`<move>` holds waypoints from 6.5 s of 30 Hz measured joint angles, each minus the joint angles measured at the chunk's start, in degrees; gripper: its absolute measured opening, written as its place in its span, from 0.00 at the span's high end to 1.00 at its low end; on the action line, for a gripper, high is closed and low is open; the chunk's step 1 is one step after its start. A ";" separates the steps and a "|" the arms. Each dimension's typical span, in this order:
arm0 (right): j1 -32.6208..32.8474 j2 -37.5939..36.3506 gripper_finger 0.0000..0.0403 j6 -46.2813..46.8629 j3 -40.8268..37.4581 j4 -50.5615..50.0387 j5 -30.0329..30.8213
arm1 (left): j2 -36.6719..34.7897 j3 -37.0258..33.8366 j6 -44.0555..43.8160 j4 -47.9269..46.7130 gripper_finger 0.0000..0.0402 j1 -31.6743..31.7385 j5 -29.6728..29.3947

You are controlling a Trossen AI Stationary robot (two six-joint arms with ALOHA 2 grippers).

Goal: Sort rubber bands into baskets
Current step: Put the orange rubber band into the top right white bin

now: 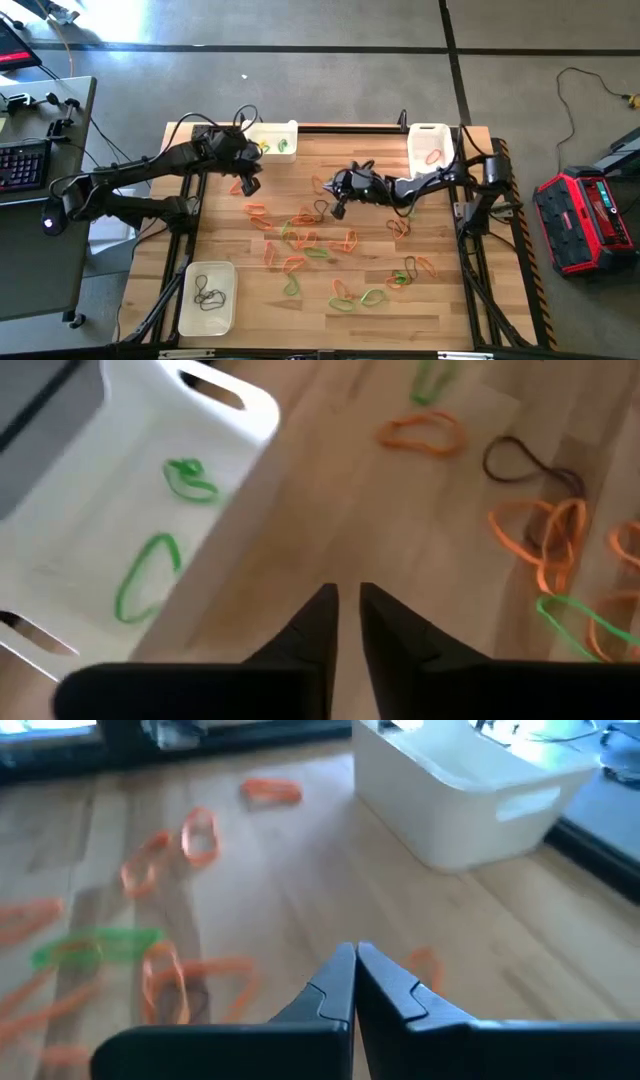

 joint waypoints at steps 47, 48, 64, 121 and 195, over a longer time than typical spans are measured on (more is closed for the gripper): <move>0.50 -0.07 1.00 0.75 2.48 -2.86 -2.36 | 29.34 0.01 -10.37 -11.19 0.86 2.96 -7.57; 0.51 -0.07 1.00 0.77 2.48 -2.83 -2.36 | 28.72 -0.07 -9.95 -11.18 0.90 2.77 -7.46; 4.59 -0.77 0.99 3.20 2.48 -3.02 1.06 | 12.34 -0.11 -14.64 7.08 1.00 -11.48 -7.67; 5.90 -7.37 0.99 6.25 2.50 -3.69 12.89 | 25.01 -0.03 -8.18 61.97 0.90 -19.02 -3.11; 6.84 -43.86 0.87 39.35 2.09 -92.60 -2.98 | 24.96 -0.03 -2.71 52.41 0.66 -19.34 -6.67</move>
